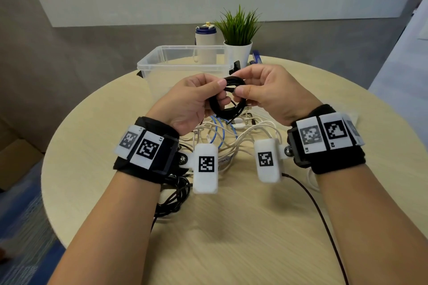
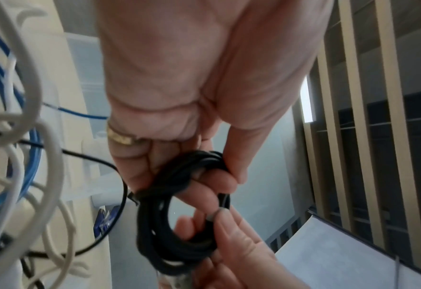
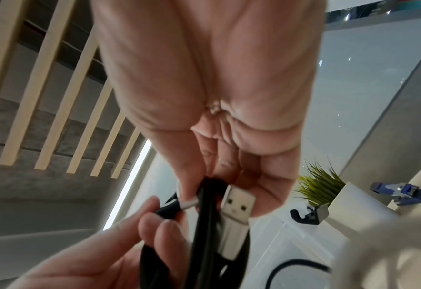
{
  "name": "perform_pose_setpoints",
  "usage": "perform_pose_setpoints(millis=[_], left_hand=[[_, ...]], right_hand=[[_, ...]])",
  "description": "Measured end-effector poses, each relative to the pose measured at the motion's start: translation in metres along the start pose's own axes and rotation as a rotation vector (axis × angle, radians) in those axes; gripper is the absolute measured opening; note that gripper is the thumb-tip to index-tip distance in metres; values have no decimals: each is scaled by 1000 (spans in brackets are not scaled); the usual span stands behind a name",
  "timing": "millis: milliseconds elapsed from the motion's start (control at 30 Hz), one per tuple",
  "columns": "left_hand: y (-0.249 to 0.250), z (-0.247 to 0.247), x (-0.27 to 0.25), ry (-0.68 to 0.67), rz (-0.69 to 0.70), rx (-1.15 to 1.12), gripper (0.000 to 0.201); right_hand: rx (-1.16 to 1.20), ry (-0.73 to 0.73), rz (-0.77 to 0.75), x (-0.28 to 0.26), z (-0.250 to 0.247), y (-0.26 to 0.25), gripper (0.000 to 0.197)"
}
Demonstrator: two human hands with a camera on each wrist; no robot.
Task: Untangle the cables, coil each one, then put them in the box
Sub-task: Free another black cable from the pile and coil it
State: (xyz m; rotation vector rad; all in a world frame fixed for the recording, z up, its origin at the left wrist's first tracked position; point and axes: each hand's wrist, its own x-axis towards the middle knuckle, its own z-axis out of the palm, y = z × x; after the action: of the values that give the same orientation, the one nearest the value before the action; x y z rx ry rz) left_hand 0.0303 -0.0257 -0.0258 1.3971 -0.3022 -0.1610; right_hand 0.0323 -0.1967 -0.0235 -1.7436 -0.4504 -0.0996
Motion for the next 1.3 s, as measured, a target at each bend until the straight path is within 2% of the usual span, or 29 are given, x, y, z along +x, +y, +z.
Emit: perform_pose_setpoints(millis=[267,367,467,600,867,967,1133,1300], left_hand=[[2,-4,0,96,93,214,9],[2,-5,-1,130,137,278,16],[2,-3,-1,131,172,345,26],[3,-1,0,143,191,359,24],[-1,-1,3,149,264,459,20],[-3,-3,4,140,266,486,18],[0,-5,2,117,212,482,14],[-3,-4,3,119,216,512,23]], right_hand=[[-3,69,15,-1,1,-4,23],[5,89,10,0,1,-5,24],[36,74,19,-1,0,-5,29],[97,59,38,-2,-1,-8,37],[55,84,41,-1,6,-5,30],[33,77,18,-1,10,-4,23],[11,66,3,0,11,-3,23],[-59,68,2,2,8,0,28]])
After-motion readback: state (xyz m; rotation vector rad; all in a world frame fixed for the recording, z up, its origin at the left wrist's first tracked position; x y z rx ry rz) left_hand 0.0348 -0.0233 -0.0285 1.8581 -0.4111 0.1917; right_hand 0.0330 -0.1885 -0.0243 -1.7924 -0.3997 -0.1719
